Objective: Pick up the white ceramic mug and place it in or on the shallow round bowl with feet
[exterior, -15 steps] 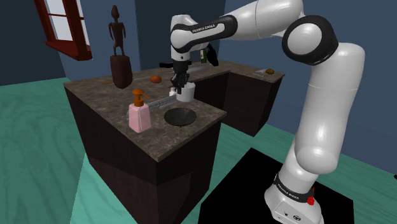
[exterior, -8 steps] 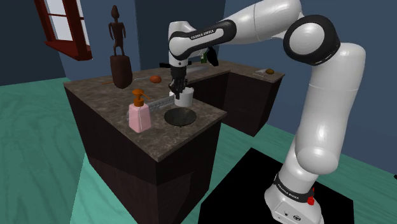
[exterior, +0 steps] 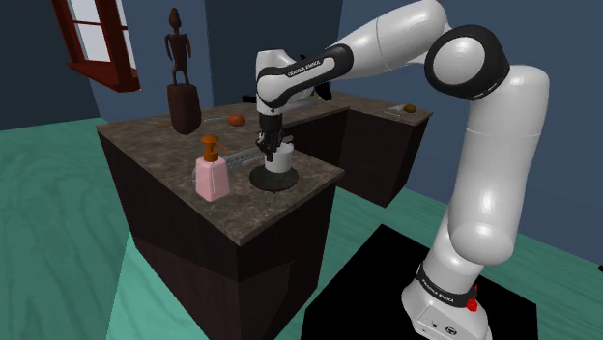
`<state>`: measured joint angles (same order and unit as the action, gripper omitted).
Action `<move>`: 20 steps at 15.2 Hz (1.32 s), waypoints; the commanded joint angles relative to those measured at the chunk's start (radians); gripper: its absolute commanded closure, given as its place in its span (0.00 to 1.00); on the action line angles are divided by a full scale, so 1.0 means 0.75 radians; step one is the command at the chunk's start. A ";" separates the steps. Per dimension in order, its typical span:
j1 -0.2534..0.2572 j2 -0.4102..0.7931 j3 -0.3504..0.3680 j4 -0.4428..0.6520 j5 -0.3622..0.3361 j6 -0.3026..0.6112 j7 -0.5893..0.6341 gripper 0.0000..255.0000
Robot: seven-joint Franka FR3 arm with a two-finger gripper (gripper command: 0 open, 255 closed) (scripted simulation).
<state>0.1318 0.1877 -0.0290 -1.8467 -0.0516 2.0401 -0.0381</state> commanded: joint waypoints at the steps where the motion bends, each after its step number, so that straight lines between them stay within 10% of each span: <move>1: 0.000 0.011 0.000 -0.022 -0.001 0.034 0.002 1.00; 11: 0.000 0.028 0.000 -0.048 -0.001 0.077 0.004 1.00; 12: 0.000 0.028 0.000 -0.048 -0.001 0.077 0.004 0.00; 20: 0.003 -0.016 0.002 0.031 0.000 -0.046 0.003 0.00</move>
<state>0.1334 0.1867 -0.0280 -1.8411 -0.0516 2.0353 -0.0358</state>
